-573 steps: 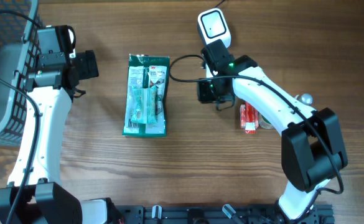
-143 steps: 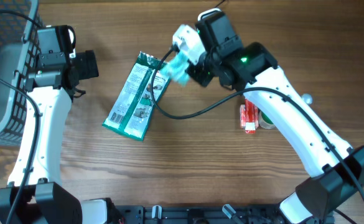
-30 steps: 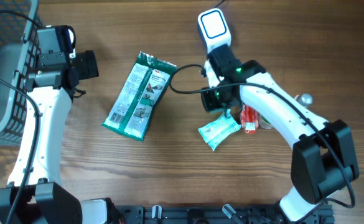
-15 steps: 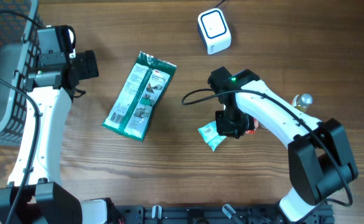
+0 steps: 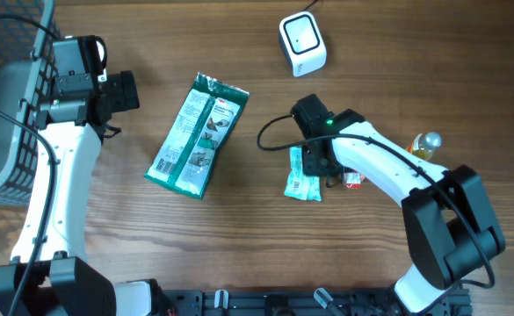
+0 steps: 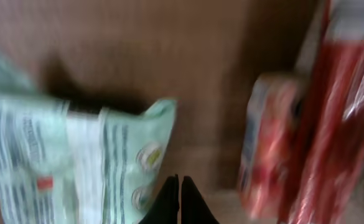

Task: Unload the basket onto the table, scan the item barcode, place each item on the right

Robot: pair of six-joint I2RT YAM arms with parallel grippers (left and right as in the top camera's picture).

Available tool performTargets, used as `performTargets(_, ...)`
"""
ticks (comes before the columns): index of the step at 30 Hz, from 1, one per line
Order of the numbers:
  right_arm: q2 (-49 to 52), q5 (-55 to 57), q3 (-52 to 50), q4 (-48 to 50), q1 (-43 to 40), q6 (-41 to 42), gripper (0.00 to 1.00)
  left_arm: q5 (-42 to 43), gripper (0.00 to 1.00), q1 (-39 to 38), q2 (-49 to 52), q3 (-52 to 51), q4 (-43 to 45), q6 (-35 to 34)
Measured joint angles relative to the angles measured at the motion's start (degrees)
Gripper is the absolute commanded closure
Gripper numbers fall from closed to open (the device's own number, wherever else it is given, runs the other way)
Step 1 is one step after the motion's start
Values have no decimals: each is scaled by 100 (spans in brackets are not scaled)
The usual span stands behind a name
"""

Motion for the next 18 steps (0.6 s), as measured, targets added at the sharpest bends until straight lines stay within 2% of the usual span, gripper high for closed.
performTargets(3, 0, 173, 136, -404, 0, -59, 96, 2, 0, 0, 0, 0, 0, 0)
performTargets(6, 7, -2, 807, -992, 0, -166, 96, -2, 0, 0, 0, 0, 4, 0)
performTargets(8, -9, -584, 1335, -960, -2, -398, 95, 0, 0, 0, 0, 0, 0, 0)
performTargets(11, -13, -1434, 1445, -791, -4, -568, 96, 0, 0, 0, 0, 0, 0, 0)
performTargets(18, -13, -2028, 1445, -575, 254, -647, 96, 0, 0, 0, 0, 0, 0, 2)
